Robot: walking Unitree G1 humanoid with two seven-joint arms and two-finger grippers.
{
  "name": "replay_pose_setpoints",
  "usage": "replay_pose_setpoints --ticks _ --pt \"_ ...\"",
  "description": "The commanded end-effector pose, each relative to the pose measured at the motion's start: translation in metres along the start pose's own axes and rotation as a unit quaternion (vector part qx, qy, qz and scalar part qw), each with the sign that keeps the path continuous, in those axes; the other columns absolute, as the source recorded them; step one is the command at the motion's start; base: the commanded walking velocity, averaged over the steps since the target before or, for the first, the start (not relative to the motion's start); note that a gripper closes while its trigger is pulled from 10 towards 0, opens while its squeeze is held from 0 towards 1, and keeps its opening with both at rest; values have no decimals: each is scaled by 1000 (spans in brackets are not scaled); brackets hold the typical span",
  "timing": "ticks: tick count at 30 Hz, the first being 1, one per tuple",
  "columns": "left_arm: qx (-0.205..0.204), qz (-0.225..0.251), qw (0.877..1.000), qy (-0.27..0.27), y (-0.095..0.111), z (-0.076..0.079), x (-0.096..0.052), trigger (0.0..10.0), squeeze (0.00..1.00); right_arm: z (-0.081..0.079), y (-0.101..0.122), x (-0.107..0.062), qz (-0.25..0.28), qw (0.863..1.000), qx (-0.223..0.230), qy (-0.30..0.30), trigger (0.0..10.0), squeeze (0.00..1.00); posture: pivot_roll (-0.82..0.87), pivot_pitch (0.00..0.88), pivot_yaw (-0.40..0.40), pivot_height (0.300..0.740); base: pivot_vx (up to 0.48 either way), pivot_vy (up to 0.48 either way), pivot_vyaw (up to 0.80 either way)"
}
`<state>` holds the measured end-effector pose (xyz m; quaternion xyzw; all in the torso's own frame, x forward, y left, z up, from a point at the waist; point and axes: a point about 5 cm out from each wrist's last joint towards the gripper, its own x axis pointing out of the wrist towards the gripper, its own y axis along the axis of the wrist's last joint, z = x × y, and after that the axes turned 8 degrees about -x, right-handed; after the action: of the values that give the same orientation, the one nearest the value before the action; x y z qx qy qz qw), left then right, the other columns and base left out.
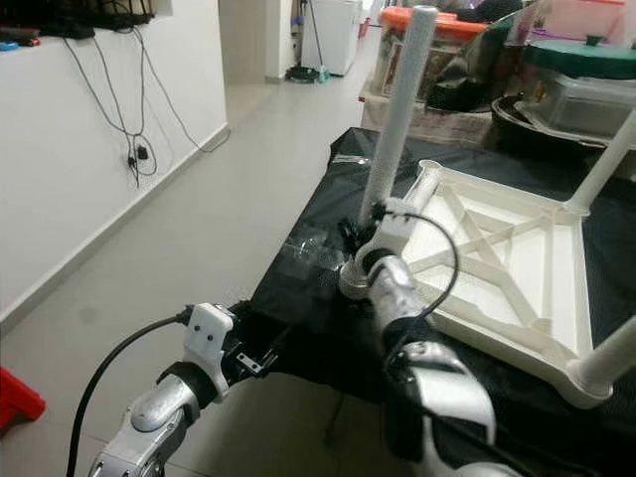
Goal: Building children table
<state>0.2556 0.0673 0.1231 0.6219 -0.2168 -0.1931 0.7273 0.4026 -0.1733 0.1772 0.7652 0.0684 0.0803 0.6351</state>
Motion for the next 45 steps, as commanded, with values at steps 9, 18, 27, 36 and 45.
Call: replay_pose_setpoints --ticks 9,18,27,36,45 --pt "4 -11 1000 -2 -5 2 1 10000 0 -62 -18 -12 -71 902 -95 414 10000 0 86 0 -97 740 0 0 0" --pt "2 -14 1000 1 -9 4 -3 10000 0 -75 -11 -1 -56 912 -115 389 0 0 97 0 -103 740 0 0 0" --pt "-1 -17 1000 1 -10 4 -3 10000 0 -39 -16 9 -82 984 -111 109 0 0 77 0 -85 740 0 0 0" --pt "0 -18 1000 -1 -10 3 -3 10000 0 26 -36 -18 -113 942 -71 -307 0 0 81 0 -83 740 0 0 0" --pt "0 -18 1000 0 -9 2 -2 10000 0 12 -44 -18 -104 938 -46 -326 0 0 75 0 -79 740 0 0 0"
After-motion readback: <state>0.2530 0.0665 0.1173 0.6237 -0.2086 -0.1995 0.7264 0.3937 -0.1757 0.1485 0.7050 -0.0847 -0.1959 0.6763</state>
